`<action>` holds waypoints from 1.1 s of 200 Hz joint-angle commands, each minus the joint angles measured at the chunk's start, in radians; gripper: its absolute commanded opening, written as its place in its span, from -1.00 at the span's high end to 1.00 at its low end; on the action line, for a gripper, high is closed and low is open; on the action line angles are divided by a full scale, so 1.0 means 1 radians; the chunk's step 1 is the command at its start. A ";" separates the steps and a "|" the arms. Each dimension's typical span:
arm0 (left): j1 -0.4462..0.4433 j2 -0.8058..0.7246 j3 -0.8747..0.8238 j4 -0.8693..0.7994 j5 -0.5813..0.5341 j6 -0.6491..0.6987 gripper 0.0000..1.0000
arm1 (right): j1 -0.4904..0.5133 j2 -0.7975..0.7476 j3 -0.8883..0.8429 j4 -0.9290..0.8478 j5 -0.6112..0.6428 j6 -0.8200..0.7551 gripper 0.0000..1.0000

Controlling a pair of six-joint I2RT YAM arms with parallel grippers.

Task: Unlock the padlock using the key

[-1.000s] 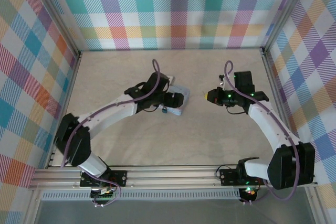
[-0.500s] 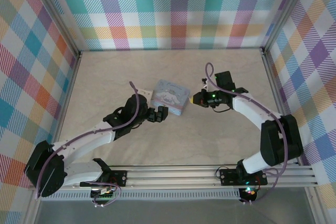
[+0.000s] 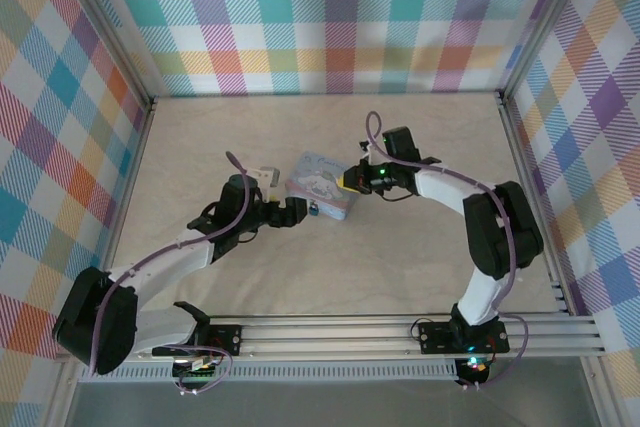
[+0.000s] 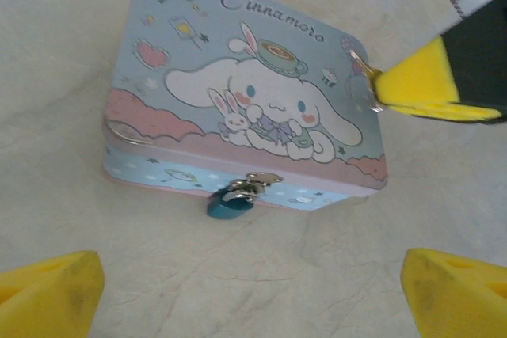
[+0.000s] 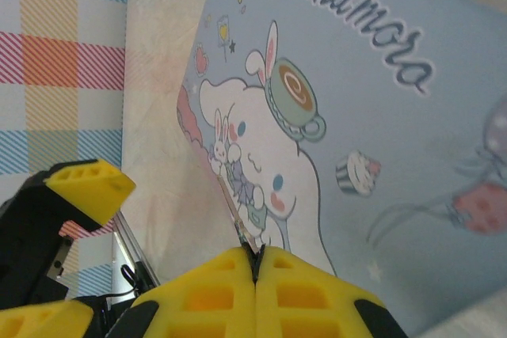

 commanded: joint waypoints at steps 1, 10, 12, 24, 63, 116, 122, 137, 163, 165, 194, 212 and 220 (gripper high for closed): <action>0.014 0.047 -0.006 0.051 0.110 -0.014 -0.87 | 0.015 0.040 0.056 0.022 -0.034 0.003 1.00; 0.015 0.062 -0.006 0.061 0.120 -0.015 -0.85 | 0.017 0.049 0.064 0.011 -0.027 -0.002 1.00; 0.015 0.067 -0.006 0.063 0.122 -0.016 -0.85 | 0.017 0.051 0.065 0.008 -0.024 -0.003 1.00; 0.015 0.084 -0.003 0.068 0.131 -0.017 -0.84 | 0.019 0.062 0.075 -0.019 -0.011 -0.018 1.00; 0.015 0.131 0.005 0.080 0.143 -0.015 -0.79 | 0.020 0.087 0.070 -0.070 0.016 -0.053 1.00; 0.015 0.201 0.017 0.107 0.175 -0.016 -0.68 | 0.022 0.120 0.050 -0.104 0.026 -0.072 1.00; 0.015 0.212 0.019 0.112 0.180 -0.017 -0.66 | 0.022 0.122 0.048 -0.111 0.028 -0.075 1.00; 0.015 0.237 0.022 0.127 0.187 -0.017 -0.61 | 0.022 0.123 0.048 -0.129 0.037 -0.086 1.00; 0.015 0.274 0.029 0.149 0.190 -0.011 -0.56 | 0.022 0.120 0.045 -0.161 0.053 -0.106 1.00; 0.015 0.277 0.031 0.151 0.190 -0.011 -0.56 | 0.022 0.120 0.045 -0.162 0.054 -0.108 1.00; 0.016 0.311 0.040 0.173 0.184 0.001 -0.53 | 0.022 0.115 0.038 -0.168 0.062 -0.114 1.00; 0.014 0.332 0.042 0.195 0.182 0.002 -0.51 | 0.022 0.114 0.034 -0.168 0.062 -0.112 1.00; 0.015 0.340 0.041 0.206 0.183 0.002 -0.50 | 0.022 0.114 0.032 -0.167 0.063 -0.112 0.99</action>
